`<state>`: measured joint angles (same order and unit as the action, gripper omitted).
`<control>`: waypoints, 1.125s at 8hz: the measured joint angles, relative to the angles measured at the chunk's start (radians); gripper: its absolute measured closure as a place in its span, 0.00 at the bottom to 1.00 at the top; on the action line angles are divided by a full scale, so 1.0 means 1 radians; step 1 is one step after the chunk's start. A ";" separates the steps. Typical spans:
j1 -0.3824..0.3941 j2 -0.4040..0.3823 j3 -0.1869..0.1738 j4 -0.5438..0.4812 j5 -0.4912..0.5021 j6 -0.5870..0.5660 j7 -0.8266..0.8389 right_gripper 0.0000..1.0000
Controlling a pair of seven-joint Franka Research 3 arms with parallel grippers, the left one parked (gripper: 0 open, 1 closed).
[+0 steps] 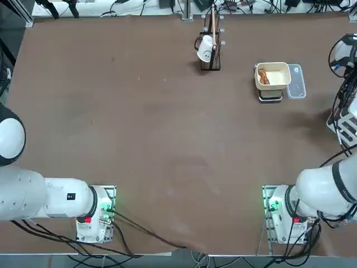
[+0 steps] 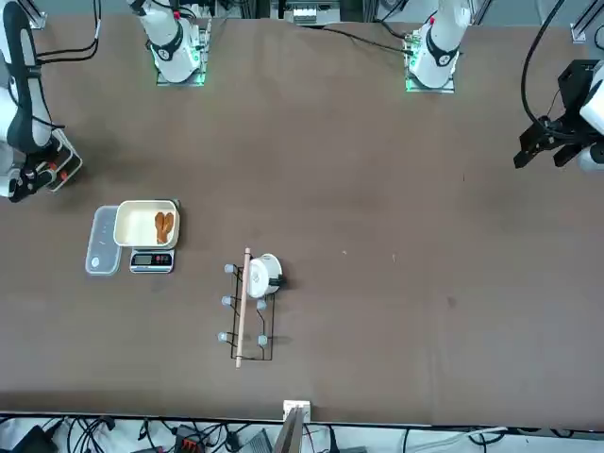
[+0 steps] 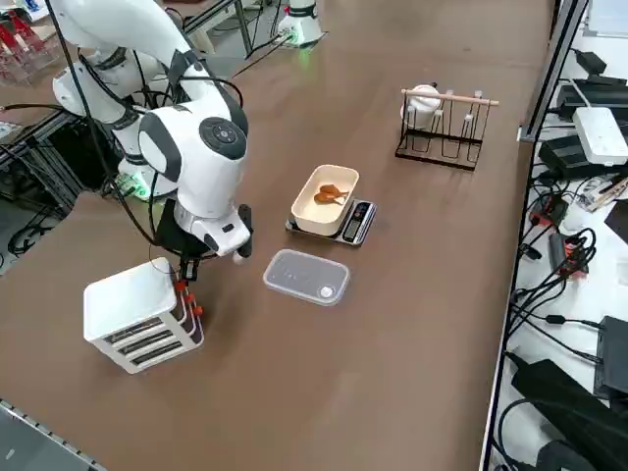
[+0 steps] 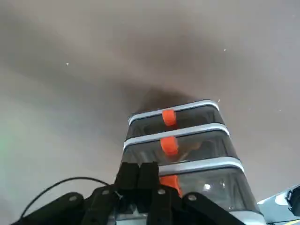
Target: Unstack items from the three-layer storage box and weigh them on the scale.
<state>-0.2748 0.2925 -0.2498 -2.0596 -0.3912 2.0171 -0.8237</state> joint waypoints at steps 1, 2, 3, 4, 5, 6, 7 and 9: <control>0.001 -0.004 0.001 0.001 0.001 0.000 0.001 0.96; 0.003 -0.013 0.009 0.003 0.025 0.004 0.009 0.94; 0.011 -0.022 0.026 0.008 0.065 0.006 0.028 0.83; 0.030 -0.024 0.036 0.009 0.085 0.007 0.049 0.64; 0.047 -0.017 0.040 0.007 0.086 0.017 0.062 0.47; 0.051 0.000 0.041 0.005 0.078 0.044 0.065 0.36; 0.048 0.028 0.037 0.002 0.038 0.075 0.065 0.42; 0.023 0.069 0.028 0.002 -0.044 0.109 0.068 0.48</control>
<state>-0.2513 0.3617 -0.2216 -2.0580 -0.4348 2.1260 -0.7558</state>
